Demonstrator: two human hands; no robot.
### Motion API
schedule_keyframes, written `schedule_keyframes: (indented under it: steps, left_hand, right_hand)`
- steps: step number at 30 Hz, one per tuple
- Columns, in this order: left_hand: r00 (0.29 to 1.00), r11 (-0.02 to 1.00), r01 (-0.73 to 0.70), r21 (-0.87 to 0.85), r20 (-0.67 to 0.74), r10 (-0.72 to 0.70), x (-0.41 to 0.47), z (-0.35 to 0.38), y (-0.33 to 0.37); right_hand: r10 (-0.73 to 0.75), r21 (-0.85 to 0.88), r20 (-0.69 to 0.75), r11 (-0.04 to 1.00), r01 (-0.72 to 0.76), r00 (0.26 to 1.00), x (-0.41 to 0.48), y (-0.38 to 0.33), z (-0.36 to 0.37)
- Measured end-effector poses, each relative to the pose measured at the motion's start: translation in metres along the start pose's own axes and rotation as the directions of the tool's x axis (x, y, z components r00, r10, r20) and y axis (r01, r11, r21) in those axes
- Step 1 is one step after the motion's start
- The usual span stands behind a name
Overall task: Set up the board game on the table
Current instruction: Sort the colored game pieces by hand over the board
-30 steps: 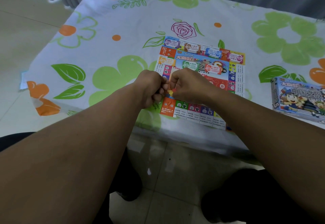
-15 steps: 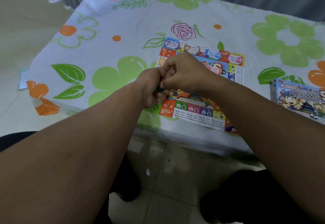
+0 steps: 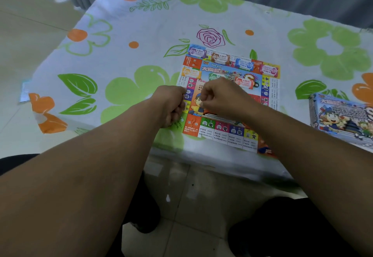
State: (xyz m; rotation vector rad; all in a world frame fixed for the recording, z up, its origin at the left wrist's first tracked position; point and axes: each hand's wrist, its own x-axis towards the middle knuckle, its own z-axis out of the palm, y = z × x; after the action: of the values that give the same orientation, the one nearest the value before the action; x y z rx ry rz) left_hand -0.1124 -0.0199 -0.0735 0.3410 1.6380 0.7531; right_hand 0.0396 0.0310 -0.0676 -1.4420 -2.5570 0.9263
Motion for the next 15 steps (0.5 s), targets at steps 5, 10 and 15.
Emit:
schedule_keyframes:
  steps: [5, 10, 15]
  left_hand:
    - [0.999, 0.999, 0.005, 0.044, -0.033, -0.004, 0.003, 0.002, -0.001]
    - [1.000, 0.999, 0.013, 0.041, -0.017, -0.012, 0.005, 0.001, -0.002]
    - [1.000, 0.999, 0.011, 0.041, -0.006, -0.011, 0.007, 0.000, -0.002]
  right_hand:
    - [-0.027, -0.081, 0.039, 0.996, 0.030, 0.999, 0.001, -0.002, 0.016]
    - [-0.069, -0.142, 0.006, 0.987, 0.070, 0.998, 0.003, -0.003, 0.026]
    - [-0.025, -0.086, -0.041, 0.996, 0.021, 0.999, 0.012, 0.001, 0.024]
